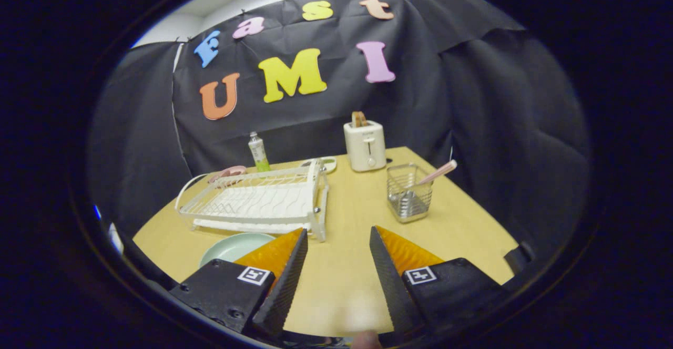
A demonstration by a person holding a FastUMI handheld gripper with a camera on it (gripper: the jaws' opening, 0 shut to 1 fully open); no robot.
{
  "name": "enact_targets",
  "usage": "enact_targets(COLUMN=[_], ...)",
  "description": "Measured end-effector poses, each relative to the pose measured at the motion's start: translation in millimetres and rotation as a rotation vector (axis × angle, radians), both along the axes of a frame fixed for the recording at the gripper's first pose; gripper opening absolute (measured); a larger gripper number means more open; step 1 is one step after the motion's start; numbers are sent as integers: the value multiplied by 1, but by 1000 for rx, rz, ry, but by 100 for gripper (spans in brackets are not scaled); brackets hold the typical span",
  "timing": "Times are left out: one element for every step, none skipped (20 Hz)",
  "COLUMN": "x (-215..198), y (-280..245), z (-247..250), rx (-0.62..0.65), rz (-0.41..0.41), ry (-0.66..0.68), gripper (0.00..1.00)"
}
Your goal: Take the plate from the dish rack, then take the spoon from the basket and place it into the plate.
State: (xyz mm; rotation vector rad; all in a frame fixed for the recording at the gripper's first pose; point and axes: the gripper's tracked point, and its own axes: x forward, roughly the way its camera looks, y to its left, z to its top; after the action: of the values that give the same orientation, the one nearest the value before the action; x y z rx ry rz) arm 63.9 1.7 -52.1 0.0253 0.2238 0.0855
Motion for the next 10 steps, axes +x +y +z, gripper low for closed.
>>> enact_targets(x=[2,4,7,12,19,28,37,48,61,77], y=[-21,-38,-52,-64,-74,-81,-91,-101,-113,-124], z=[8,11,12,10,10,7,5,3,3,1], rx=[-29,-42,-41,-36,-37,-31,-16,-2,11,20], rz=[-30,-52,-64,-76,-78,-74,-70,-63,-68,-69], ry=[-54,-86,-105,-115,-124,-127,-127,-128,-132,-132], gripper=[81,83,84,85,86,86,87,88,88,88])
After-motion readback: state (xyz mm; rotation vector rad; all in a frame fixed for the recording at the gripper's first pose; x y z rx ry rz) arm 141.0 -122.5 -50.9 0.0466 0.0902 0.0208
